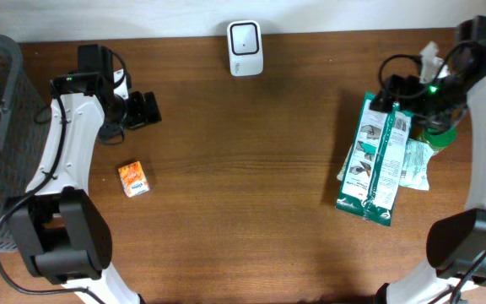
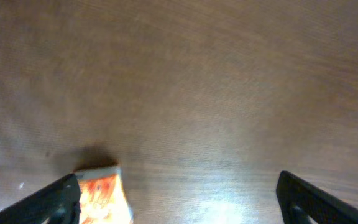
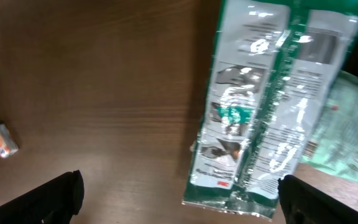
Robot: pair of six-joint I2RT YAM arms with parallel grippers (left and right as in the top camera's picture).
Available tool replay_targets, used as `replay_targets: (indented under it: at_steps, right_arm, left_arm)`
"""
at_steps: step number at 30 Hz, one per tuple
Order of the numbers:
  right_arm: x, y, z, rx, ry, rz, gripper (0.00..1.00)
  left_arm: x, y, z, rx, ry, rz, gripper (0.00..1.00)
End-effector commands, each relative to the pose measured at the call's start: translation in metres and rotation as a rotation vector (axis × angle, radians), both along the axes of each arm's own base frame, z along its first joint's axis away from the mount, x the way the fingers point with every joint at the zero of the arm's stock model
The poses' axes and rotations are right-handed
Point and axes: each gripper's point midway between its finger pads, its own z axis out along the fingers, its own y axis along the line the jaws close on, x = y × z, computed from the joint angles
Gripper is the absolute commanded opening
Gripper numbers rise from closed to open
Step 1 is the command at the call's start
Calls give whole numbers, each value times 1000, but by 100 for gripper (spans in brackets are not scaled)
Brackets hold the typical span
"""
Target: Scan the item barcode
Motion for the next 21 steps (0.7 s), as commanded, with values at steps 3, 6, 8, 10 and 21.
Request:
replay_targets:
  at_steps: [3, 6, 8, 10, 21]
  right_arm:
    - [4, 28, 1, -28, -31, 135, 98]
    - [4, 28, 0, -27, -27, 135, 98]
    - [4, 28, 0, -27, -27, 135, 98]
    - [4, 28, 0, -27, -27, 135, 98]
    - [4, 28, 0, -27, -26, 134, 98]
  left_arm:
    - [-54, 40, -11, 181, 232, 287, 36]
    - [-75, 45, -24, 221, 311, 327, 40]
    - [-82, 45, -39, 225, 330, 311, 39]
    - [-88, 48, -58, 252, 341, 269, 34]
    - [-96, 48, -106, 252, 305, 291, 29]
